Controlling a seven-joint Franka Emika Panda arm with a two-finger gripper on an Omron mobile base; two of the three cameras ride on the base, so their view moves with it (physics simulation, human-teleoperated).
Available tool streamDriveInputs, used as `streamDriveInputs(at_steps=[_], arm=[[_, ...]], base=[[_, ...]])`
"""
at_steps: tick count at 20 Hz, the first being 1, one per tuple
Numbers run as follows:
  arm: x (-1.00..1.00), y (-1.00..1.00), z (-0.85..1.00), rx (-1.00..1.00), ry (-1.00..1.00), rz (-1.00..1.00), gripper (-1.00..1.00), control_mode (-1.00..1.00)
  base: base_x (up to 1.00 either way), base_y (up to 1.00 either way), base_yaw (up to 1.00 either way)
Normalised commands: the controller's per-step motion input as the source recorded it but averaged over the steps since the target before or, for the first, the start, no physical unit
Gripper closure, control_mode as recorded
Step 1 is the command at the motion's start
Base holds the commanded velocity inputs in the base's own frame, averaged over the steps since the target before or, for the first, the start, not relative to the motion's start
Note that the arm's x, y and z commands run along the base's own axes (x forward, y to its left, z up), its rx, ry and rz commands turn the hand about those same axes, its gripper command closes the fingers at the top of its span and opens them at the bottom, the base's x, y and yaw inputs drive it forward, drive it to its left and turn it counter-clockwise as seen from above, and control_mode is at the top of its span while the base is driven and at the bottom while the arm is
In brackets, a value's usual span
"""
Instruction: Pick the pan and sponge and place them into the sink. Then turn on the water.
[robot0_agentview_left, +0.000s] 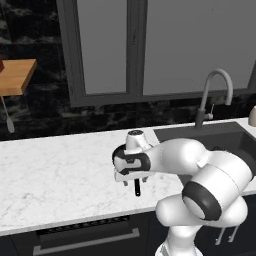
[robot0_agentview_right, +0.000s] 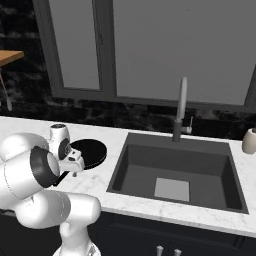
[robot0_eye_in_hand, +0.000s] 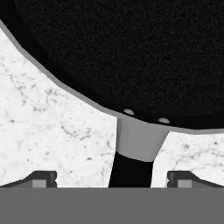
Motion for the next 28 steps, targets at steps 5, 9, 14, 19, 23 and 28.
streamDriveInputs(at_steps=[5, 9, 14, 19, 23, 28], arm=[[0.00, 0.00, -0.12, 0.00, -0.07, 0.00, -1.00, -1.00], [-0.04, 0.00, 0.00, 0.00, -0.08, 0.00, -1.00, -1.00], [0.00, 0.00, 0.00, 0.00, 0.00, 0.00, -1.00, -1.00], [0.00, 0.00, 0.00, 0.00, 0.00, 0.00, 1.00, -1.00], [0.00, 0.00, 0.00, 0.00, 0.00, 0.00, 1.00, -1.00], [0.00, 0.00, 0.00, 0.00, 0.00, 0.00, 1.00, -1.00]], base=[[0.00, 0.00, 0.00], [0.00, 0.00, 0.00], [0.00, 0.00, 0.00], [0.00, 0.00, 0.00], [0.00, 0.00, 0.00], [0.00, 0.00, 0.00]])
